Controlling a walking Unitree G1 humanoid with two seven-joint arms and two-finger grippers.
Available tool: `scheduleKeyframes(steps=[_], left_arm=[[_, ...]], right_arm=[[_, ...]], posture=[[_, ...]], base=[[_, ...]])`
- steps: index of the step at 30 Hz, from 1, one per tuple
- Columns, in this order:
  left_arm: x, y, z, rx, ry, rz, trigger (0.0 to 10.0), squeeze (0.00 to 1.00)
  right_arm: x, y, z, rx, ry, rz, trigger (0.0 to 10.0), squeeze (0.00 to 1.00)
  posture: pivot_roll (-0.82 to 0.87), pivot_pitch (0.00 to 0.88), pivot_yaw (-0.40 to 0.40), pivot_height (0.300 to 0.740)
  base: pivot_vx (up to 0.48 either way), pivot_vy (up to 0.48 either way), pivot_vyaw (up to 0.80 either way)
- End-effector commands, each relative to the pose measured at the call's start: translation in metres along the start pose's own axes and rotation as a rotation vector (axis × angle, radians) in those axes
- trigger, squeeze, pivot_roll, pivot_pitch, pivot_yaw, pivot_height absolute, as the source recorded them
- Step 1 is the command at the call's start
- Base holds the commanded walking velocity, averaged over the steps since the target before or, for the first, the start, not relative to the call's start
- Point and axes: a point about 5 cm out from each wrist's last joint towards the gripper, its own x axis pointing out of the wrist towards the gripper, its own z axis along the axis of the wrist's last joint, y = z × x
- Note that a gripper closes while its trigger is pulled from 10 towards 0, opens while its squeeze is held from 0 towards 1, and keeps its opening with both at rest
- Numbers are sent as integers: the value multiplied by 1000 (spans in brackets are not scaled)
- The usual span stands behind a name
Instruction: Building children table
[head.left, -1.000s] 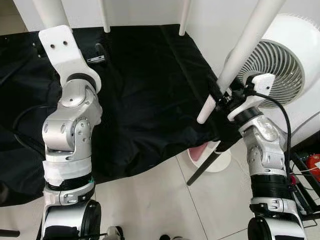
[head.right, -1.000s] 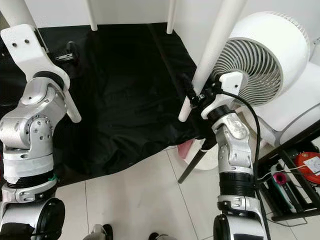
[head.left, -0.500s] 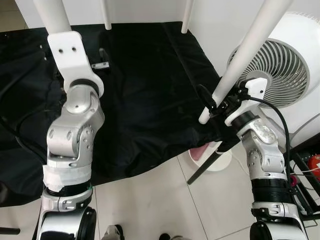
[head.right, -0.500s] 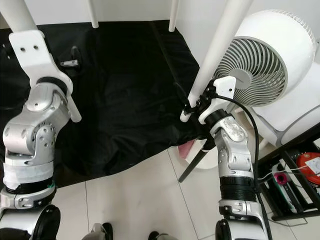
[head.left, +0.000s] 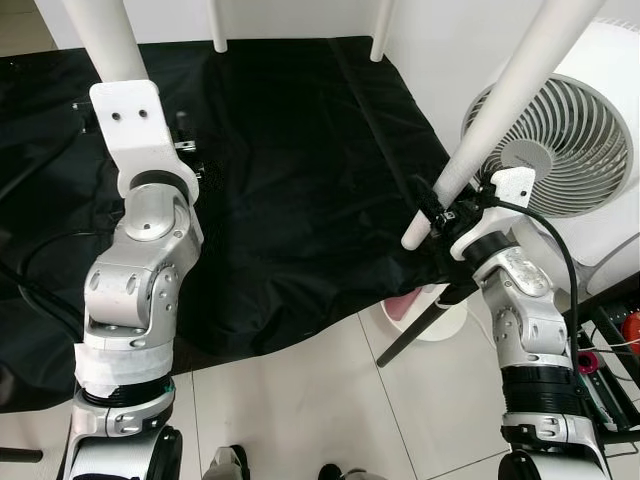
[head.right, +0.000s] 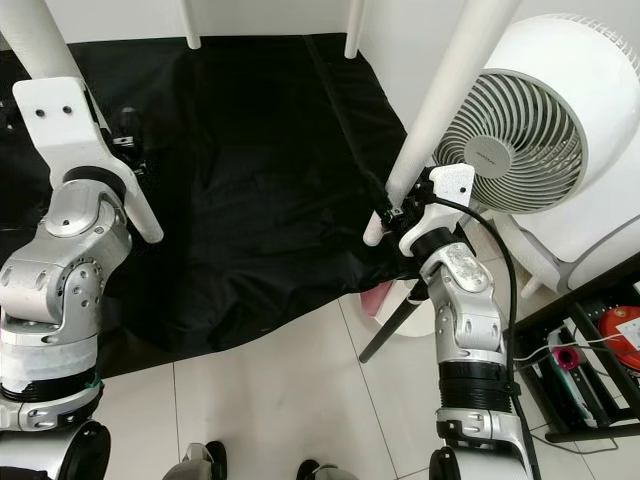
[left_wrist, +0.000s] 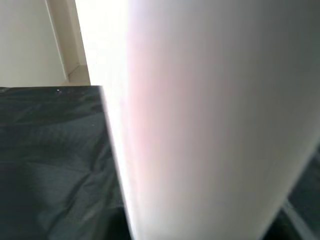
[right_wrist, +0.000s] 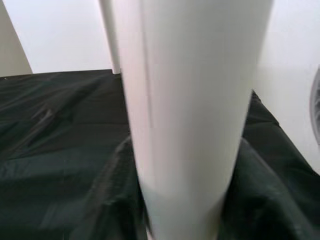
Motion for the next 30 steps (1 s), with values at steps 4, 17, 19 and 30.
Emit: scheduleKeyframes(steps=[4, 17, 19, 30], left_arm=[[-14, -28, -10, -7, 68, -186, 0, 0], [-40, -41, -1, -31, 27, -188, 0, 0], [-46, -44, 3, -21, 8, -192, 0, 0], [-50, -31, 20, 15, -56, -118, 0, 0]], right_arm=[[13, 14, -17, 24, 87, 103, 0, 0], [51, 37, -5, 30, 80, 354, 0, 0], [61, 55, -6, 47, 79, 434, 0, 0], [75, 85, -13, 78, 77, 519, 0, 0]], posture=[[36, 245, -86, 740], [50, 252, -134, 740], [52, 251, -137, 740], [79, 249, -155, 740]], base=[[0, 0, 0], [0, 0, 0], [0, 0, 0], [0, 0, 0]])
